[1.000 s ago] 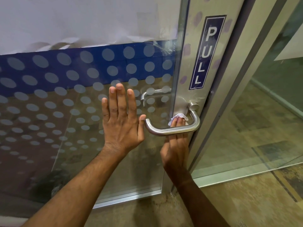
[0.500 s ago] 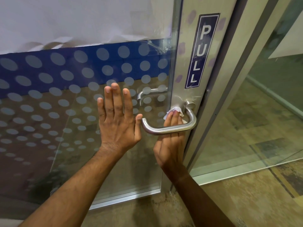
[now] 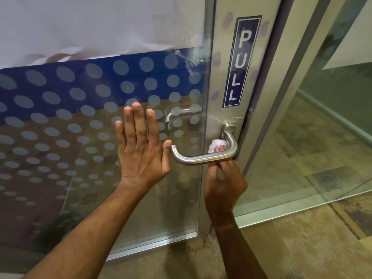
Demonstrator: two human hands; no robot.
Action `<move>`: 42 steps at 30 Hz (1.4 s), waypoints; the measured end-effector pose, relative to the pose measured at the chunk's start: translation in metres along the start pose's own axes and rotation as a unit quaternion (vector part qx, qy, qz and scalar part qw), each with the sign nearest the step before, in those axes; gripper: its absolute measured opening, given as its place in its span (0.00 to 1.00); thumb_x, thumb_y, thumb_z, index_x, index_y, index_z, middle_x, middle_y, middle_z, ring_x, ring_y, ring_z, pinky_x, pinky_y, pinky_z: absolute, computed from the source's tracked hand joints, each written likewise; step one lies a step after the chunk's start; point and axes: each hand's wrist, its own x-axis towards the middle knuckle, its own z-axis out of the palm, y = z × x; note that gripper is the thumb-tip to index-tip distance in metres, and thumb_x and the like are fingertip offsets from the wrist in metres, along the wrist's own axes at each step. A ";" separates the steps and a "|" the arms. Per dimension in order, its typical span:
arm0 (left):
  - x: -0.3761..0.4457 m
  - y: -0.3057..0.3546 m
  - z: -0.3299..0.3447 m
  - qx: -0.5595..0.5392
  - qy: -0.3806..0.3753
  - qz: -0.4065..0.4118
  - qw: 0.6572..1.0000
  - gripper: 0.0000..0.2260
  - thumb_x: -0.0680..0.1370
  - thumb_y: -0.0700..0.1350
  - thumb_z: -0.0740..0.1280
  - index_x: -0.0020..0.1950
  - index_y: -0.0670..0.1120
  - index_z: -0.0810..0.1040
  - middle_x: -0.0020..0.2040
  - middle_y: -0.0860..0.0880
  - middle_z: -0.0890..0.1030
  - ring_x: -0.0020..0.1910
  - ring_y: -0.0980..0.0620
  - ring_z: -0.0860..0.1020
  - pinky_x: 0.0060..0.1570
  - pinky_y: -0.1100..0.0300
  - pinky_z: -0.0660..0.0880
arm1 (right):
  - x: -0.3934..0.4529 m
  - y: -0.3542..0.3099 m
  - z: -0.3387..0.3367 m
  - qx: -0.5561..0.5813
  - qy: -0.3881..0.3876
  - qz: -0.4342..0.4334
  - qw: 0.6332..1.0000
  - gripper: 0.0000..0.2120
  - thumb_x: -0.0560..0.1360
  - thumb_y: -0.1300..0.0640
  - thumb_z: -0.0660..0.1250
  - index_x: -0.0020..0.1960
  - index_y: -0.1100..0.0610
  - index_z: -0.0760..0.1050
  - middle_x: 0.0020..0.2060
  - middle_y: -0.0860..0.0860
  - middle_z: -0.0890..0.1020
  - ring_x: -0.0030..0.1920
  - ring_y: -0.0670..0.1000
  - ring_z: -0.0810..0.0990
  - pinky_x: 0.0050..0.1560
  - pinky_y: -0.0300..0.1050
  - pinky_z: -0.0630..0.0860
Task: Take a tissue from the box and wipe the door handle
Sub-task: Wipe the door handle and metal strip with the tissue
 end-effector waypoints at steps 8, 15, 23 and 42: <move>0.001 0.001 -0.001 -0.001 -0.002 -0.001 1.000 0.44 0.78 0.55 0.61 0.78 0.44 0.30 0.77 0.47 0.26 0.78 0.48 0.29 0.76 0.50 0.30 | -0.001 0.006 0.003 -0.053 -0.030 -0.085 0.994 0.06 0.74 0.71 0.65 0.45 0.68 0.81 0.50 0.56 0.84 0.56 0.50 0.81 0.54 0.44 0.80; 0.000 0.002 -0.001 -0.006 0.004 0.001 1.000 0.42 0.79 0.56 0.58 0.78 0.45 0.30 0.77 0.48 0.26 0.78 0.48 0.29 0.76 0.50 0.31 | 0.014 0.028 0.010 -0.095 -0.053 -0.191 0.975 0.10 0.76 0.69 0.61 0.51 0.69 0.80 0.57 0.58 0.79 0.62 0.55 0.76 0.66 0.49 0.68; 0.001 0.001 -0.001 -0.001 0.006 0.001 1.000 0.42 0.79 0.56 0.58 0.79 0.44 0.31 0.78 0.47 0.26 0.78 0.48 0.30 0.76 0.50 0.31 | 0.007 0.037 -0.003 0.002 -0.016 -0.056 0.998 0.14 0.69 0.71 0.58 0.25 0.63 0.67 0.27 0.57 0.77 0.35 0.46 0.75 0.34 0.53 0.80; 0.002 0.003 0.000 -0.007 0.013 -0.001 1.000 0.41 0.79 0.56 0.57 0.79 0.44 0.31 0.78 0.48 0.27 0.78 0.48 0.30 0.76 0.50 0.31 | 0.063 0.034 -0.031 -0.018 -0.108 -0.119 0.987 0.15 0.71 0.77 0.69 0.55 0.68 0.80 0.52 0.59 0.84 0.51 0.54 0.84 0.55 0.48 0.80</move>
